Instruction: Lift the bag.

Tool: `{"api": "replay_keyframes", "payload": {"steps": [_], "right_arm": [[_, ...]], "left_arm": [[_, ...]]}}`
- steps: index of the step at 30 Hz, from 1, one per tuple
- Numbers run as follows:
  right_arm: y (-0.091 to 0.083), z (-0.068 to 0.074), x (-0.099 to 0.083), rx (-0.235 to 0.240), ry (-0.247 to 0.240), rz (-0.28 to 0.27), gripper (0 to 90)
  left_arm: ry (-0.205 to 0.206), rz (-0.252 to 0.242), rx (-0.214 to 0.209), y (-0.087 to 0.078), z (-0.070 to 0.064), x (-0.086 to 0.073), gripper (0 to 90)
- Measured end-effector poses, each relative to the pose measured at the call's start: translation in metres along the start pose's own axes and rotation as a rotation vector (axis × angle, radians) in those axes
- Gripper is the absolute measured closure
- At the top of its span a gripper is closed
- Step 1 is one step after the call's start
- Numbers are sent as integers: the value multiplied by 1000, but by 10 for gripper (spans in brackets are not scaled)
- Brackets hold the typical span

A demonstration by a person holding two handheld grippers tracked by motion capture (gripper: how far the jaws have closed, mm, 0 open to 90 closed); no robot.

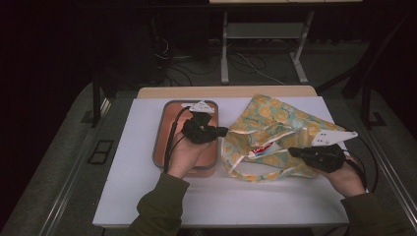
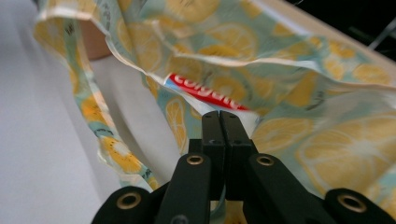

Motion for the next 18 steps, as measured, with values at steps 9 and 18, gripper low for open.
{"api": "replay_keyframes", "payload": {"steps": [9, 18], "right_arm": [[-22, -18, 17, -64, 30, -105, 895], [-47, -31, 39, -107, 49, -224, 895]], "left_arm": [[5, -59, 26, -18, 1, 13, 900], [23, -138, 20, -36, -4, 30, 900]]}}
Point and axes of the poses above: each handheld gripper's, and its own axes: y roughly forward along the jaws, x roughly out of its top, z roughly to its left, the point moved 1 cm from there along y, roughly forward along the jaws, and after that the axes turned 4 degrees about -y, right-handed, at the moved point
